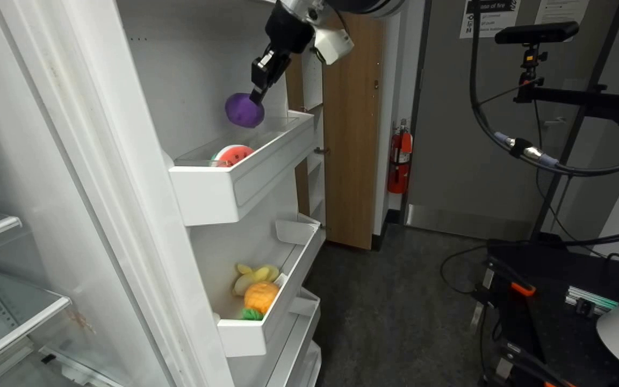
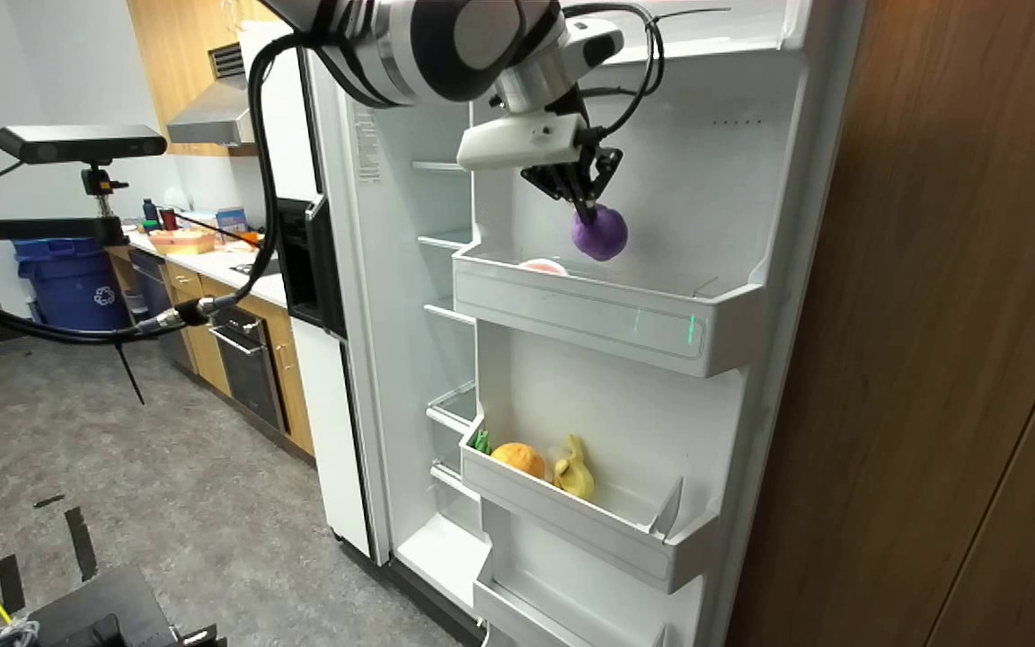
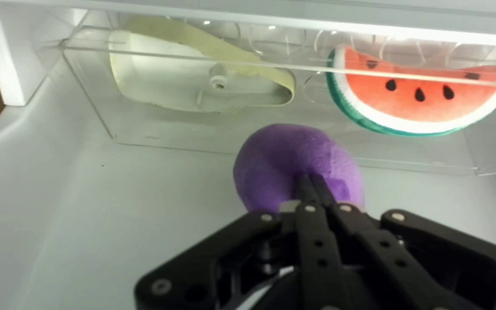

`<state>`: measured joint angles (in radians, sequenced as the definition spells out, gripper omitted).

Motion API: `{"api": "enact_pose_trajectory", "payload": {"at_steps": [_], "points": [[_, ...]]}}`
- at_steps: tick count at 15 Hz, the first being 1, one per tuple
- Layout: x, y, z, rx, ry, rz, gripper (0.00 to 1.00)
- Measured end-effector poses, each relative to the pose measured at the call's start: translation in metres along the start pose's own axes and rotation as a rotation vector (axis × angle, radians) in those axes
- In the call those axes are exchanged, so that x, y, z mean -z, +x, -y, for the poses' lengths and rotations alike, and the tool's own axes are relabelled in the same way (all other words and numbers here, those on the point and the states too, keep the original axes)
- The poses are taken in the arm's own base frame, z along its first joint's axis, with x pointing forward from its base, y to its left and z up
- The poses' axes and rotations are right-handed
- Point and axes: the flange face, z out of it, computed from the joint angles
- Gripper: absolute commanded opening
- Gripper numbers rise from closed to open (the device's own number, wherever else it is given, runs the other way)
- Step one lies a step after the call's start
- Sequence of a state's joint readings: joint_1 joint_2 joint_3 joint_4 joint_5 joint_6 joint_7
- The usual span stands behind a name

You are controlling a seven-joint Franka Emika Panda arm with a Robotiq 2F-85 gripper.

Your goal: Pick the purple ball and put in the side compartment of the fridge door

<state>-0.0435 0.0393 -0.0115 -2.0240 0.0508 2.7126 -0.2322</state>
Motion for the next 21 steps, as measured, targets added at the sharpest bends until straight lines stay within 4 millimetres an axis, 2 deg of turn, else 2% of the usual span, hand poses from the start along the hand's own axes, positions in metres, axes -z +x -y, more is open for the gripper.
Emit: {"api": "enact_pose_trajectory", "payload": {"at_steps": [5,9,13,16,21], "points": [[0.032,-0.003,0.006,0.075,0.041,0.075,0.00],[0.051,-0.019,0.009,0.150,0.078,0.156,0.00],[0.062,-0.038,0.016,0.211,0.115,0.233,0.00],[0.059,-0.054,0.024,0.240,0.136,0.282,0.00],[0.035,-0.081,0.034,0.275,0.137,0.346,0.00]]}}
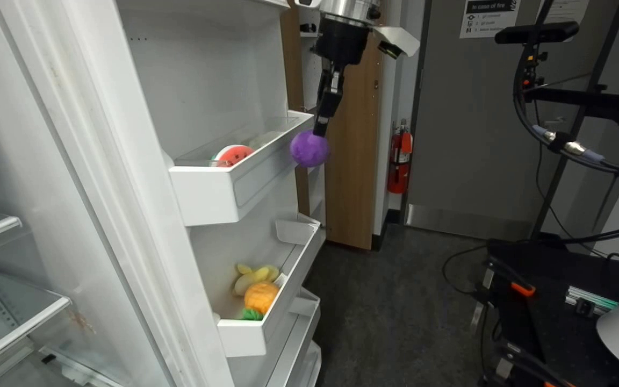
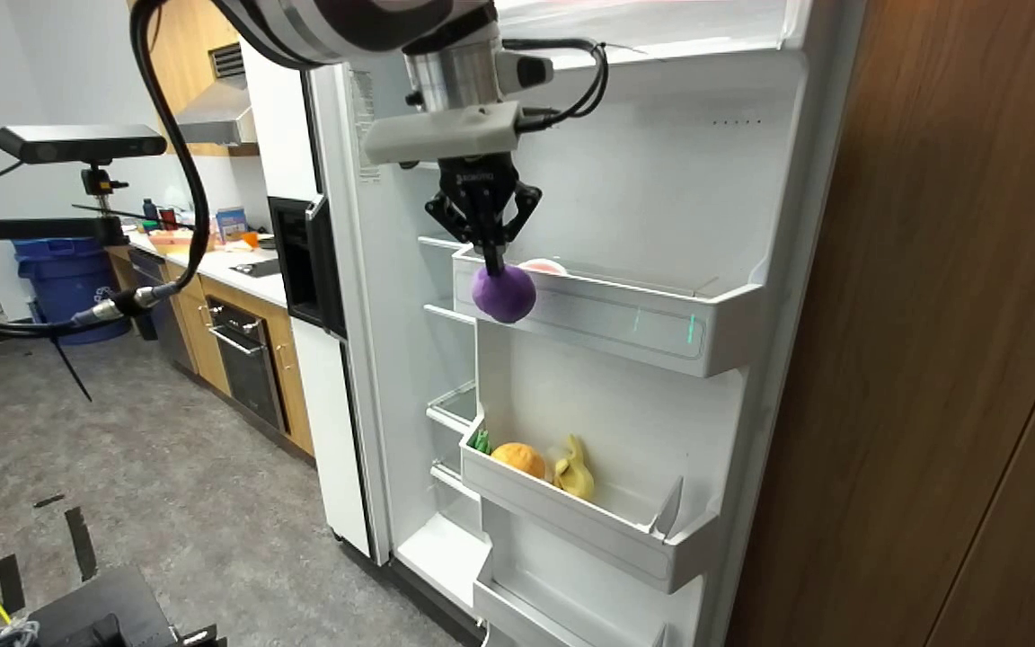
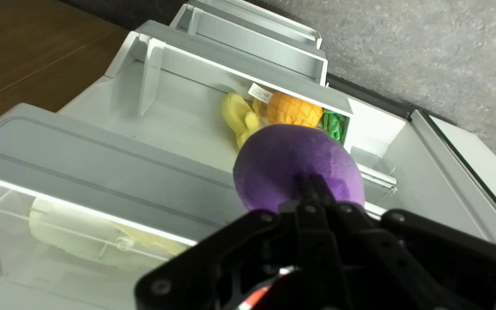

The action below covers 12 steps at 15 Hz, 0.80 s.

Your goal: Pick the purple ball and put in the side compartment of the fridge door

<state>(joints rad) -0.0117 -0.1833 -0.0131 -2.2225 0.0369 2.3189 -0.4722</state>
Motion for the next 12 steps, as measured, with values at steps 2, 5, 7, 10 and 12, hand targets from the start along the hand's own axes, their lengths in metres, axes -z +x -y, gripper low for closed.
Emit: {"api": "enact_pose_trajectory", "payload": {"at_steps": [2,5,7,10,12], "points": [[-0.014,-0.003,0.004,0.015,-0.006,0.012,0.00],[-0.030,-0.006,0.011,0.041,-0.014,0.024,0.00],[-0.039,-0.008,0.016,0.063,-0.023,0.032,0.00],[-0.054,-0.011,0.022,0.097,-0.045,0.032,0.00],[-0.063,-0.012,0.026,0.117,-0.055,0.033,0.00]]}}
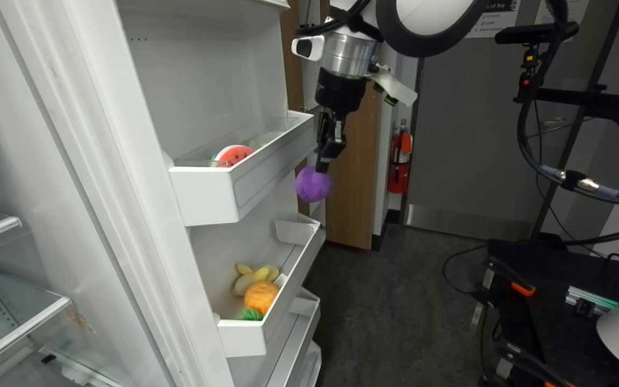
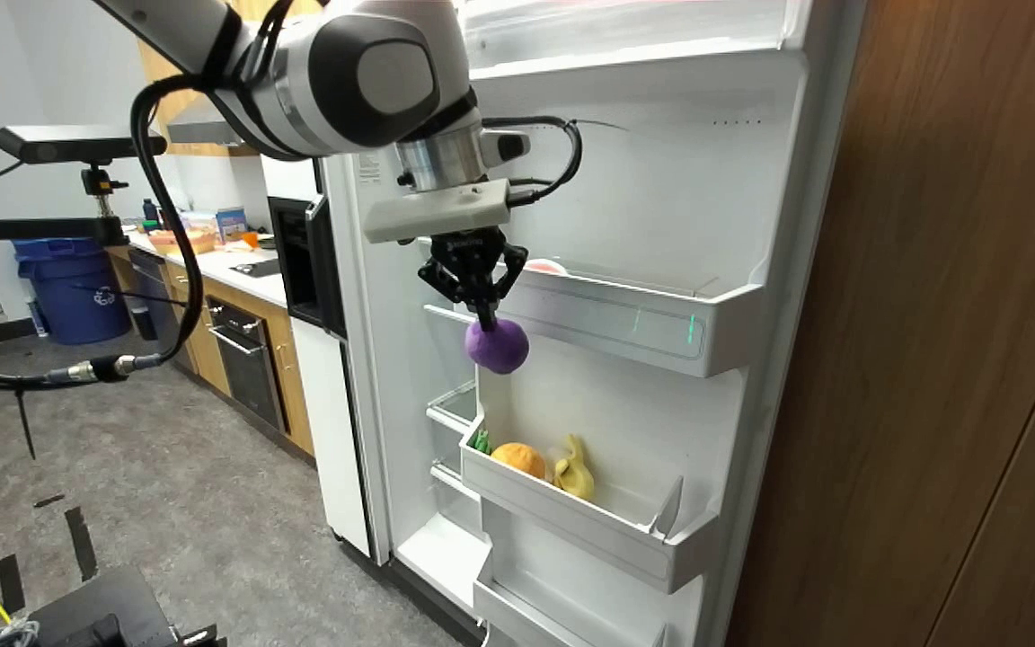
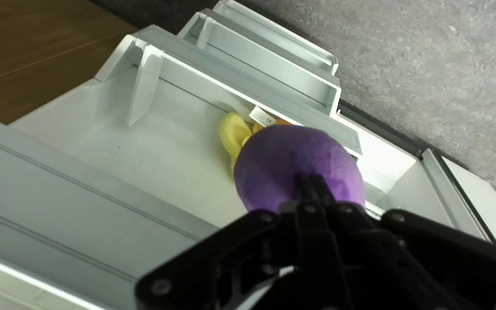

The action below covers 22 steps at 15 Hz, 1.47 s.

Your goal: Pick the purple ball and put in the side compartment of the fridge door

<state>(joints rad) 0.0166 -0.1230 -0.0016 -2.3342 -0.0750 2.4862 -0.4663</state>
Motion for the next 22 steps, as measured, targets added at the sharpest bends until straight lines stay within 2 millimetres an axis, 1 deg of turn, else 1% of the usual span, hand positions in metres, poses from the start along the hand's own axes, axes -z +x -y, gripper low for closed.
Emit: {"api": "enact_pose_trajectory", "payload": {"at_steps": [4,6,18,20,22], "points": [[-0.018,-0.004,0.006,0.022,-0.005,0.012,0.01],[-0.024,-0.006,0.007,0.024,-0.001,0.020,0.01],[-0.026,-0.006,0.007,0.024,0.001,0.023,0.00],[-0.030,-0.008,0.009,0.025,0.000,0.018,0.00],[-0.040,-0.011,0.013,0.042,-0.016,0.002,0.00]]}}
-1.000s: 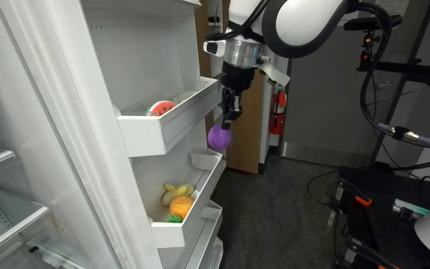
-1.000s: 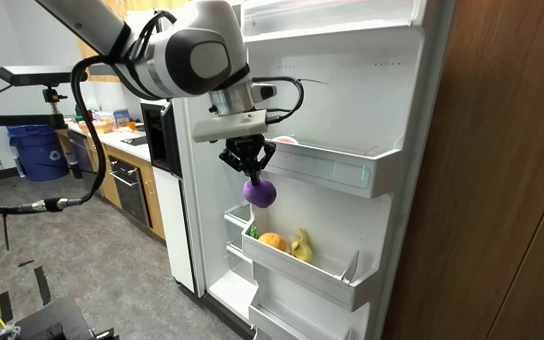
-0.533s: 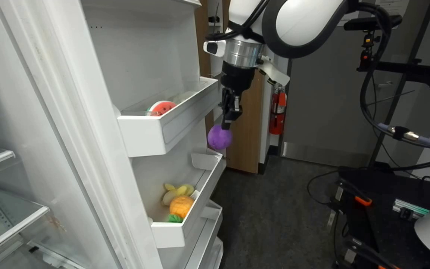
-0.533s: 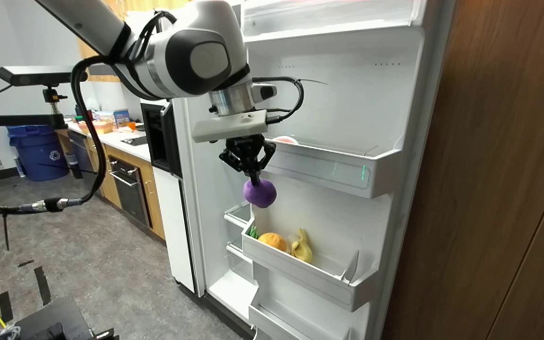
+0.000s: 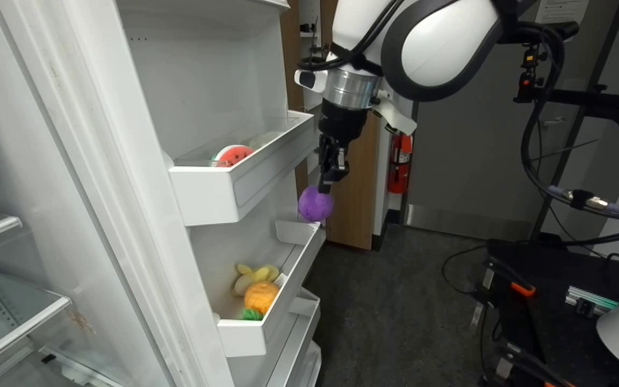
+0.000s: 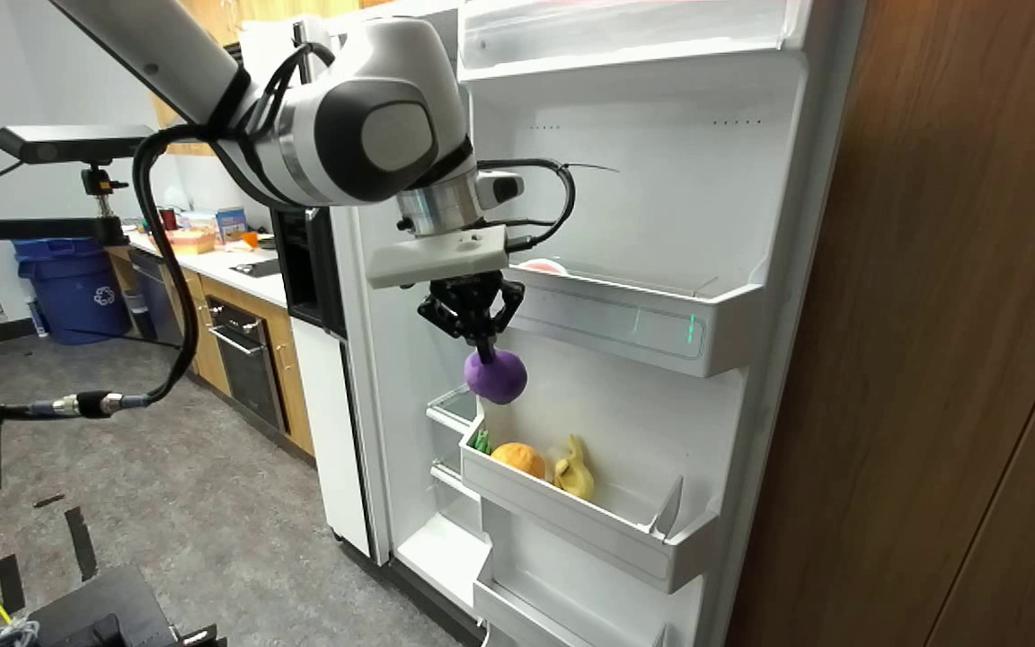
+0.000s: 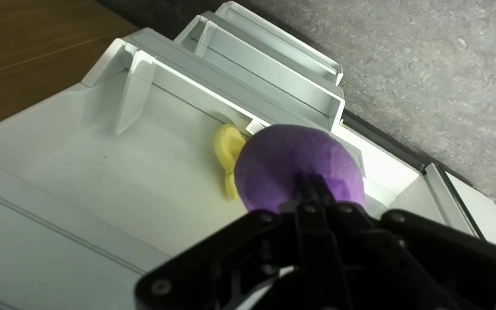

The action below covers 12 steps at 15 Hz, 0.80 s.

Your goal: Pick the purple ball and put in the side compartment of the fridge door

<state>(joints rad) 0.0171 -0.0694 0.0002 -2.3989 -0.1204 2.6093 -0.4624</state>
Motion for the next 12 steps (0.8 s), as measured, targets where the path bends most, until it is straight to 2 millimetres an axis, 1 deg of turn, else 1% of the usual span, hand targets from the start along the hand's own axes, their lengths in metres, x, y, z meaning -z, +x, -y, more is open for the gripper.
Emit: {"api": "enact_pose_trajectory", "payload": {"at_steps": [4,7,9,12], "points": [[-0.028,-0.009,0.018,0.058,-0.059,-0.040,0.00],[-0.045,-0.014,0.032,0.114,-0.123,-0.068,0.00],[-0.047,-0.015,0.030,0.140,-0.171,-0.084,0.00],[-0.044,-0.016,0.024,0.161,-0.249,-0.092,0.00]]}}
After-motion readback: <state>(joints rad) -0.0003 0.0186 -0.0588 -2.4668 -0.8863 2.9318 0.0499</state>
